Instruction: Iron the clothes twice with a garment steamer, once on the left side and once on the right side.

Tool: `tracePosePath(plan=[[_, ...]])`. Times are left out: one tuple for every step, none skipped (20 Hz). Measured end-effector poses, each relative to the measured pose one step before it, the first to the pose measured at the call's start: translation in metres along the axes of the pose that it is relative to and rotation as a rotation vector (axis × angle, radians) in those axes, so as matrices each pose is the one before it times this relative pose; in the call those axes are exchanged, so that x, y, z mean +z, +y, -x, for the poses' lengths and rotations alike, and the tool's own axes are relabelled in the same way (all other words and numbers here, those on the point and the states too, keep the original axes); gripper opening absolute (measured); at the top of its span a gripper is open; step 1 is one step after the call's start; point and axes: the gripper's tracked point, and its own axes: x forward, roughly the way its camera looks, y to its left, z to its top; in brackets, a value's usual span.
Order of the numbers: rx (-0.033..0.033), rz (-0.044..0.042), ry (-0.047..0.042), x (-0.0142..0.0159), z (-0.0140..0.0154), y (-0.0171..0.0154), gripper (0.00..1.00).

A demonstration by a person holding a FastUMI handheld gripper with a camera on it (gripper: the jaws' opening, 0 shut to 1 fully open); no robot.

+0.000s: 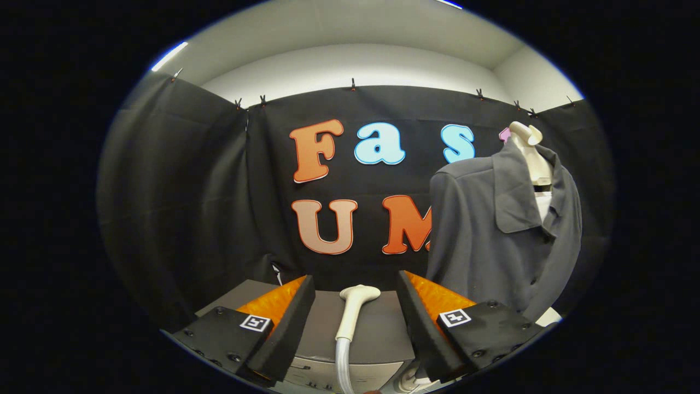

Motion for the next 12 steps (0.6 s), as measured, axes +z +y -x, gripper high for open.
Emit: tracePosePath(plan=[[-0.00769,0.01788,0.01821,-0.00426,-0.01204,0.00405,0.96],[-0.00188,0.01041,0.01812,-0.004,-0.01282,0.0052,0.96],[0.00037,0.00944,0.01949,-0.00484,-0.0149,0.0069,0.96],[-0.00741,0.01647,0.02633,-0.00634,-0.01387,0.00435,0.96],[-0.00618,0.01451,0.02641,-0.0066,-0.01444,0.00241,0.96],[-0.00434,0.00906,0.02729,-0.00677,-0.01572,0.00247,0.98],[0.00153,0.00272,0.02942,-0.00926,-0.01228,0.00281,0.99],[-0.00125,-0.00066,0.03517,-0.00835,-0.01386,0.00295,0.98],[-0.00902,0.00289,0.03464,-0.00838,-0.01403,0.00066,0.98],[-0.01222,0.00246,0.03305,-0.00887,-0.01331,-0.0023,0.98],[-0.01368,-0.00431,0.02831,-0.00545,-0.01094,-0.00445,0.99],[-0.008,-0.00661,0.0283,-0.00537,-0.01085,-0.00382,0.99]])
